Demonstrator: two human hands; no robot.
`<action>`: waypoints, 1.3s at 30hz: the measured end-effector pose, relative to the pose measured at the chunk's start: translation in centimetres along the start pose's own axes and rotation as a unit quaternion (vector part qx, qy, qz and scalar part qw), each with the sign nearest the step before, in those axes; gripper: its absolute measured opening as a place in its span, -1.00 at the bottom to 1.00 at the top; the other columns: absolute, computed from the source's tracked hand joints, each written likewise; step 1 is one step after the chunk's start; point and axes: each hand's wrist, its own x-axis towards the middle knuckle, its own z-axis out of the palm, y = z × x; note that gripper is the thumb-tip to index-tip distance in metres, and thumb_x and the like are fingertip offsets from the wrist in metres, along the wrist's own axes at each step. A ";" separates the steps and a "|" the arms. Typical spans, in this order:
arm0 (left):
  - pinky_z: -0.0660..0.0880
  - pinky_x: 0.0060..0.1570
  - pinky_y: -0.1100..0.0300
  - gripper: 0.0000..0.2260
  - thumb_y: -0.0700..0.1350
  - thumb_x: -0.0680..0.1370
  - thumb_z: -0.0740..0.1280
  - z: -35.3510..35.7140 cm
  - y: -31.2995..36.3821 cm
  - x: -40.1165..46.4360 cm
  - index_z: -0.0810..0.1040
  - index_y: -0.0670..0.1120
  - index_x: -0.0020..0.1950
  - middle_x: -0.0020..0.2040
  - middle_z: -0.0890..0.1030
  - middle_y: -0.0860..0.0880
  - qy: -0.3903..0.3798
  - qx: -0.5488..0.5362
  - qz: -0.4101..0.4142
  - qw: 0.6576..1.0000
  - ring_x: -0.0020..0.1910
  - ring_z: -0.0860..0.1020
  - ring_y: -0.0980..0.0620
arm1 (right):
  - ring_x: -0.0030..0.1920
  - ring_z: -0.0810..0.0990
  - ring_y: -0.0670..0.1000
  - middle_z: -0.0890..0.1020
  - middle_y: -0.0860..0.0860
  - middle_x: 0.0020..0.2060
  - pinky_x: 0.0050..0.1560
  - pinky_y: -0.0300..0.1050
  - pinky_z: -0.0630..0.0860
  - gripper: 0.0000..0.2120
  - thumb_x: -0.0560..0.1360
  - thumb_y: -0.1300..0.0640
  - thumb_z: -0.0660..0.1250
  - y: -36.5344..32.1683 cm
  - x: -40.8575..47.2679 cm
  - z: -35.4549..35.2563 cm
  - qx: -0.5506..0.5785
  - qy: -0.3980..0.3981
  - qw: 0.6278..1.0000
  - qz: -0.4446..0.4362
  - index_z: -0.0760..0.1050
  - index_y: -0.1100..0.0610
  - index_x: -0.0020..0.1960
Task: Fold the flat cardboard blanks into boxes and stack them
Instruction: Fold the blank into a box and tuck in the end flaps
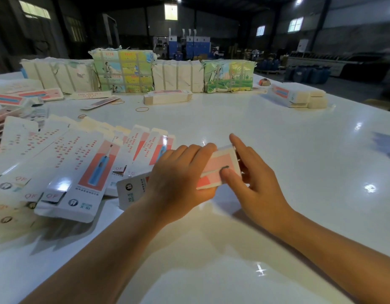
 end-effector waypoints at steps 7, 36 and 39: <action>0.44 0.06 -0.15 -0.62 0.05 0.53 0.24 0.7 1.0 -0.2 0.46 -0.15 0.25 0.17 0.55 -0.22 0.032 0.033 0.064 0.997 0.09 0.52 -0.29 | -0.32 0.57 -0.04 0.58 0.06 -0.07 -0.27 -0.12 0.59 -0.62 0.57 0.25 0.23 2.2 3.1 -5.1 0.129 0.126 0.977 0.110 0.40 -0.19 0.22; 0.30 0.14 0.27 -0.69 0.05 0.61 0.05 3.0 0.4 -0.9 0.45 0.08 0.28 0.21 0.46 0.11 -0.224 -0.067 -0.066 0.970 0.13 0.37 0.13 | -0.37 0.55 0.01 0.65 -0.02 -0.21 -0.37 -0.16 0.52 -0.88 0.50 0.15 0.25 8.2 5.4 -18.9 -0.177 0.229 0.927 0.240 0.57 0.03 -0.09; 0.33 0.14 0.20 -0.71 0.01 0.60 0.13 2.9 0.3 -1.1 0.48 0.06 0.27 0.19 0.47 0.07 -0.226 -0.088 -0.074 0.967 0.13 0.36 0.09 | -0.39 0.57 -0.11 0.62 -0.17 -0.30 -0.27 -0.25 0.44 -0.86 0.51 0.18 0.27 6.3 5.2 -10.5 -0.242 -0.002 0.956 0.164 0.58 0.03 -0.16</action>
